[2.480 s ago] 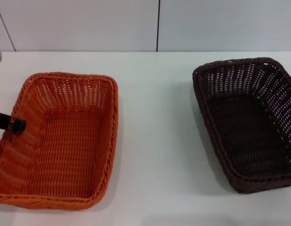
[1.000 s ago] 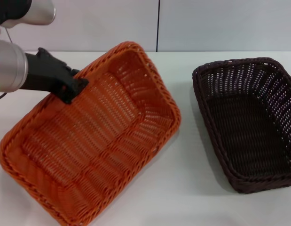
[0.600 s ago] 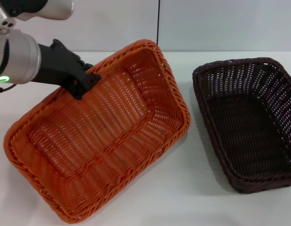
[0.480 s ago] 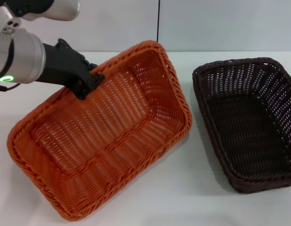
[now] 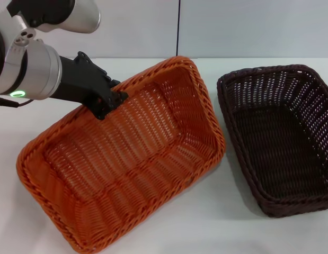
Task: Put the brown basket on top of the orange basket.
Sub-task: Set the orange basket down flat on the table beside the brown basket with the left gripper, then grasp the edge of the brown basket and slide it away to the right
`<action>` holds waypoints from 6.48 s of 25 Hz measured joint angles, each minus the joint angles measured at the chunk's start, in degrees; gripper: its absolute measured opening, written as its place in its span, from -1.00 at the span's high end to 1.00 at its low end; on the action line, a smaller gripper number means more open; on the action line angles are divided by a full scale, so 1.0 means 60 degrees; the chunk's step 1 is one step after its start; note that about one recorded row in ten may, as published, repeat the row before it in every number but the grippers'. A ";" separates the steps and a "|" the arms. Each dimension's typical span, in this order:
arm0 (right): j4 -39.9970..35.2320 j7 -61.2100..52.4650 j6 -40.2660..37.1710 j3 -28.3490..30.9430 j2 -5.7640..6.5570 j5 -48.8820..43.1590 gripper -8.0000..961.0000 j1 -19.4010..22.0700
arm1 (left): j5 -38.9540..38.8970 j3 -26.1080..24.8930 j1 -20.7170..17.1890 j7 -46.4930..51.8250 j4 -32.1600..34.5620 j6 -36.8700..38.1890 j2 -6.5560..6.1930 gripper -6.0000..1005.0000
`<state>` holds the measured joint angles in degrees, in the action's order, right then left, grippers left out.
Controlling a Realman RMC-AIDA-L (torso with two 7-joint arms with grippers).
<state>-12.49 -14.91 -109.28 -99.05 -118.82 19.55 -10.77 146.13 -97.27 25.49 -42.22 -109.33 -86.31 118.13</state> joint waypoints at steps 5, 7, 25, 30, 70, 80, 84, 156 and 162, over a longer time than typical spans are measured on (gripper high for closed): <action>0.0002 0.0007 -0.0012 -0.0024 -0.0011 -0.0011 -0.71 -0.0043 | -0.0096 0.0055 0.0001 -0.0072 0.0193 0.0018 0.0004 0.65; 0.0003 0.0021 -0.0012 -0.0047 -0.0013 -0.0011 -0.71 -0.0048 | -0.0159 0.0073 0.0002 -0.0139 0.0234 0.0024 0.0004 0.65; 0.0002 0.0032 -0.0073 -0.0089 -0.0029 -0.0022 -0.71 -0.0086 | -0.0490 0.0158 0.0236 -0.0640 0.1013 0.0219 0.0019 0.65; 0.0003 0.0035 -0.0014 -0.0089 -0.0012 -0.0023 -0.71 -0.0105 | -0.0511 0.0150 0.0342 -0.0806 0.1262 0.0333 0.0005 0.65; 0.0119 0.0039 0.0008 -0.0019 0.0000 -0.0021 -0.71 -0.0187 | -0.1427 -0.1001 0.1982 -0.1675 0.3926 0.1106 0.0012 0.46; 0.0107 0.0039 -0.0045 -0.0060 0.0000 -0.0021 -0.71 -0.0182 | -0.1499 -0.0825 0.1932 -0.1823 0.3805 0.1258 -0.0003 0.33; 0.0109 0.0038 -0.0004 -0.0027 0.0000 -0.0021 -0.71 -0.0192 | -0.1504 -0.0818 0.1771 -0.1864 0.3218 0.1306 0.0002 0.16; 0.0165 0.0039 0.0535 0.0279 0.0041 0.0066 -0.71 -0.0573 | -0.4643 0.1670 -0.0625 -0.4097 0.4560 0.7053 0.0015 -0.57; 0.0159 0.0039 0.0596 0.0278 0.0014 0.0065 -0.71 -0.0649 | -0.4724 0.2227 -0.2314 -0.4097 0.2590 0.9261 0.0027 -0.57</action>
<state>-11.54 -14.67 -105.71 -97.38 -118.74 19.95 -14.66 117.78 -83.91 11.60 -66.80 -93.79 -30.75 118.29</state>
